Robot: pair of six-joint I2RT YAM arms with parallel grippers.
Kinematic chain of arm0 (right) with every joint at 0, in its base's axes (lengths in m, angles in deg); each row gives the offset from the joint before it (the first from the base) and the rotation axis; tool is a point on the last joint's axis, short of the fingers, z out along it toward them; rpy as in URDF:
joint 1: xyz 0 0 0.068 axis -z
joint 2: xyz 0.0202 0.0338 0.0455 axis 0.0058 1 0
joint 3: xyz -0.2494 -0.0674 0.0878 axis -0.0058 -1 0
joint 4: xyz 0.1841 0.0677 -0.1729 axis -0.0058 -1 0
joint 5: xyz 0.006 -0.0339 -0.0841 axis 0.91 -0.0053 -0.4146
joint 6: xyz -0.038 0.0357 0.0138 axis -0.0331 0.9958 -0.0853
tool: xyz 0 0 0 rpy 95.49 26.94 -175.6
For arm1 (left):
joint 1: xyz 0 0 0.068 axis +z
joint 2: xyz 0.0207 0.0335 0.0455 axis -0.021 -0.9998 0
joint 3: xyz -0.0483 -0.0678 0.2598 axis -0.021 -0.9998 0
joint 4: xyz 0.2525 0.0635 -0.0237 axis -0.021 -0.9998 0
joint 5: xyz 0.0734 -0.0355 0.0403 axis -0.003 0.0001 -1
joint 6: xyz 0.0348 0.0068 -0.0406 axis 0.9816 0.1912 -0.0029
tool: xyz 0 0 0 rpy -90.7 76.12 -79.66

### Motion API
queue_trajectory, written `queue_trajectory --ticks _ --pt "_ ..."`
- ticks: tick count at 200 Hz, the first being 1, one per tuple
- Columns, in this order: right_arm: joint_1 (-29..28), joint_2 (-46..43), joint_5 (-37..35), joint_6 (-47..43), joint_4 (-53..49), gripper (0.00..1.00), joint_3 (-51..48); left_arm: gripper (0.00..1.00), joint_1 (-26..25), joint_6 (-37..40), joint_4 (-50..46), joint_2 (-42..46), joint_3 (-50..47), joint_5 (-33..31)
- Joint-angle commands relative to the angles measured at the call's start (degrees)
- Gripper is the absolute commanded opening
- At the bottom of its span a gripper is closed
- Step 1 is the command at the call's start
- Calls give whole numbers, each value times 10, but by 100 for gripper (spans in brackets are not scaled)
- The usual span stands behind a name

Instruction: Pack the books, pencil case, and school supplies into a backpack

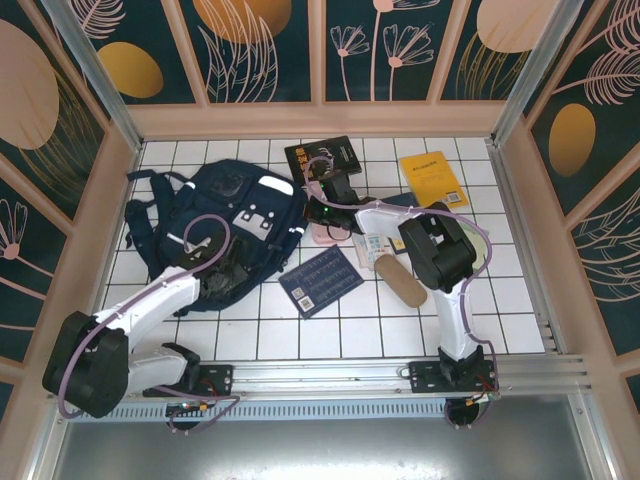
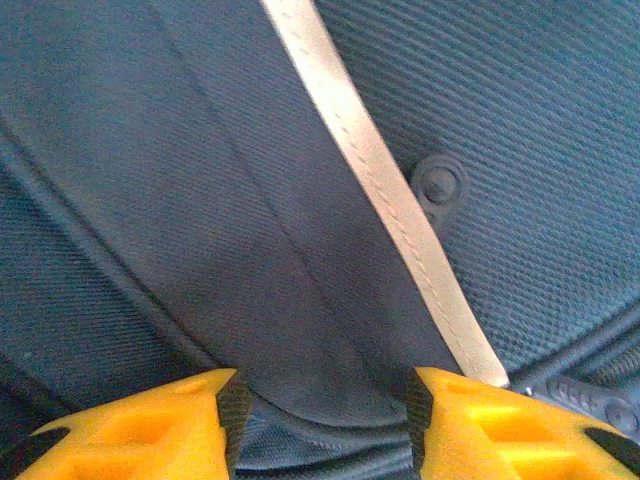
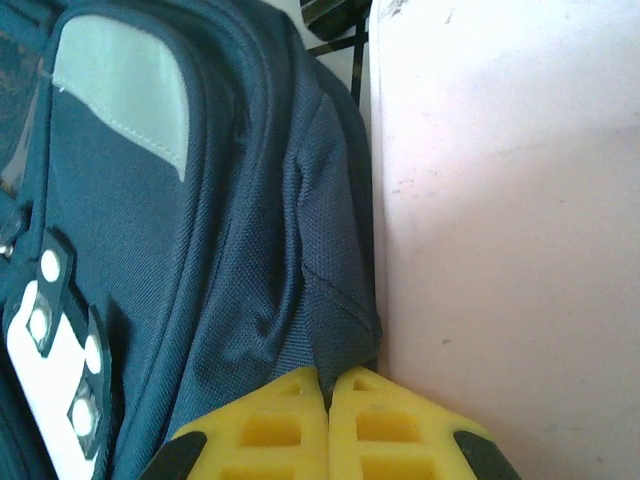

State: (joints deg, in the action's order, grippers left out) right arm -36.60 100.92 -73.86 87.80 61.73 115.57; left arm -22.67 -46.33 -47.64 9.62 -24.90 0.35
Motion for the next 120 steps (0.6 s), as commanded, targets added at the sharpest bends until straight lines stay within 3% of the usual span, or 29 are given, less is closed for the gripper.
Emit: queue_trajectory --ticks 1,42,70,98,120 --pt "1 -33 -14 -6 -19 0 -26 49 48 93 -11 -19 12 -70" --pt "-18 -61 3 -6 -16 0 -54 48 88 177 5 -80 81 -117" --pt "-29 -60 1 -6 -32 0 -43 50 88 210 11 -88 119 -66" --pt "-35 -63 4 1 -50 35 -30 52 88 228 22 -71 126 5" --pt "-44 -83 4 7 -62 48 -32 53 87 229 26 -55 122 50"
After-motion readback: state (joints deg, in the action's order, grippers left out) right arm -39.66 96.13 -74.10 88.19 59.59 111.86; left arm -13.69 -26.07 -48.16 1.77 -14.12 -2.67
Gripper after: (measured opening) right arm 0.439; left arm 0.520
